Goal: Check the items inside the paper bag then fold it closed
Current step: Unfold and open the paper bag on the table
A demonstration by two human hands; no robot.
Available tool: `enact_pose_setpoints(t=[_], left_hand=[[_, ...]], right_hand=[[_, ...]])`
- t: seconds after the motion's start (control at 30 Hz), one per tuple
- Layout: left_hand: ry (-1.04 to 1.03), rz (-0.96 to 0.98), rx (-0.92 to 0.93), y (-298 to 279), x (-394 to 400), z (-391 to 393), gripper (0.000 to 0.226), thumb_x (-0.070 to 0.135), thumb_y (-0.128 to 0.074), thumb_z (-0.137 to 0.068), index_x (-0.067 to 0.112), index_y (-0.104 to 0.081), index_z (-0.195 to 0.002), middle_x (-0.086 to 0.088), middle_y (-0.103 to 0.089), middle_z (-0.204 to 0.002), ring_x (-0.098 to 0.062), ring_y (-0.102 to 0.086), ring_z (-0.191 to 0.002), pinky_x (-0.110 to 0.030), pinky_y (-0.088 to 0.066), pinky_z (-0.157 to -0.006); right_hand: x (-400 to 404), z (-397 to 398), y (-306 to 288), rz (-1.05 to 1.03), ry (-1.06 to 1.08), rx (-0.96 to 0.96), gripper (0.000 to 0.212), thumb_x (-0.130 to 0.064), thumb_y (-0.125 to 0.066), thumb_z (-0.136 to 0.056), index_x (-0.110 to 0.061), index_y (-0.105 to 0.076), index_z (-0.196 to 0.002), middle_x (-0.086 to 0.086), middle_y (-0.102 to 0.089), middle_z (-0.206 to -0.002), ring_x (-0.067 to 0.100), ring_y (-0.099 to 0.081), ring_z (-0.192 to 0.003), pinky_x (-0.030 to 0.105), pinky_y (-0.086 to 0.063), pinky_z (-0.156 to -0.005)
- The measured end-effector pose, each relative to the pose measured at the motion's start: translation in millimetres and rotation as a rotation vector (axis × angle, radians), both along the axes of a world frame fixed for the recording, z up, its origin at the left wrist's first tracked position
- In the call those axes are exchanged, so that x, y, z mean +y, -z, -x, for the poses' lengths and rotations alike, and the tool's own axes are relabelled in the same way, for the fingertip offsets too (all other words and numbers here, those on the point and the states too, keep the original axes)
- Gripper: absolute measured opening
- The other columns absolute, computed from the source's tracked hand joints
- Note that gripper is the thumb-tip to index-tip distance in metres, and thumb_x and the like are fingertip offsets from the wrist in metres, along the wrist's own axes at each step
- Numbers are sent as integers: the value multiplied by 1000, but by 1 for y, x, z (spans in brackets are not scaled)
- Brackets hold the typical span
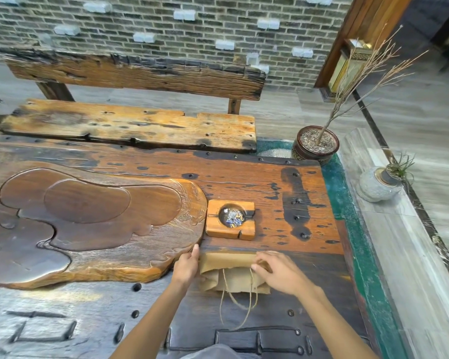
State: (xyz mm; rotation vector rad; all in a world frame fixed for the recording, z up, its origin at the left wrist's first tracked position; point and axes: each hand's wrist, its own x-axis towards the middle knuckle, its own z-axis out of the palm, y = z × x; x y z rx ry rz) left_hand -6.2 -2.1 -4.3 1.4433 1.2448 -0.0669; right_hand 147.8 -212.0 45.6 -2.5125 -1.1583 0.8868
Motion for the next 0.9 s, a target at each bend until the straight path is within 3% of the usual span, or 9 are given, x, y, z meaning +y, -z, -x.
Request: enact_pose_setpoints(t=[0.1,0.2,0.3,0.4,0.47,0.57,0.7,0.83,0.9], left_hand=[[4,5,-19,-3,0,5,70,57,-29,-98,10,-67,-62,-3,-67,-57,-27,-67,-67,-45,-57,-83],[21,-33,-18,-3,0,9,72,62,-23,-96,16,-72,-72,-4,-73,-84,-28,-69,-85,-44,-54,-88],[3,8,-80,-5,-2,12,72,66,-22,-94,22,-78,-80,-2,-74,-99,-22,-67,-97,-42,-49,-97],[54,47,-115,-6,-3,17,82,80,-20,-83,26,-81,-79,3,-76,-101,-19,-67,-102,-41,-46,-102],[138,15,-112,-13,-6,18,82,81,-19,-81,26,-80,-76,5,-78,-93,-15,-68,-98,-37,-46,-100],[271,-76,-87,-29,-12,17,74,75,-25,-88,21,-75,-77,3,-76,-83,-14,-67,-91,-35,-47,-93],[392,-132,-63,-41,-15,14,68,83,-35,-76,23,-64,-66,5,-67,-76,-12,-59,-77,-30,-44,-76],[436,-241,10,-41,-19,9,62,79,-47,-75,23,-68,-90,3,-69,-93,-16,-61,-93,-27,-40,-78],[422,-325,7,-41,-22,8,48,64,-48,-86,19,-64,-87,-4,-69,-87,-25,-62,-92,-29,-39,-75]], right_hand=[[3,-1,1,-41,72,3,30,-51,-34,-100,-31,-54,-89,-9,-64,-78,13,-59,-77,35,-48,-73],[10,-3,-1,-78,121,-32,28,-45,-34,-103,-29,-50,-87,-9,-54,-65,15,-56,-67,31,-40,-61],[18,-6,-2,-103,132,-100,30,-38,-35,-104,-20,-57,-94,-7,-56,-64,20,-63,-66,27,-40,-56],[24,-9,-4,-77,146,-180,34,-39,-33,-104,-23,-62,-105,1,-69,-78,25,-67,-79,35,-49,-66],[26,-10,-5,-76,160,-212,35,-40,-32,-103,-27,-64,-107,4,-73,-86,27,-68,-85,37,-51,-68],[29,-9,-5,-74,163,-220,33,-40,-33,-102,-28,-63,-96,-1,-69,-78,24,-69,-81,36,-52,-69],[30,-8,-5,-66,149,-192,32,-37,-37,-103,-26,-61,-84,-6,-58,-71,22,-66,-76,33,-46,-66],[29,-6,-6,-79,176,-173,33,-37,-36,-102,-24,-66,-98,-2,-70,-79,20,-68,-79,33,-46,-67],[29,-5,-9,-78,191,-126,33,-38,-36,-102,-23,-65,-97,-1,-70,-78,21,-68,-78,33,-47,-68]])
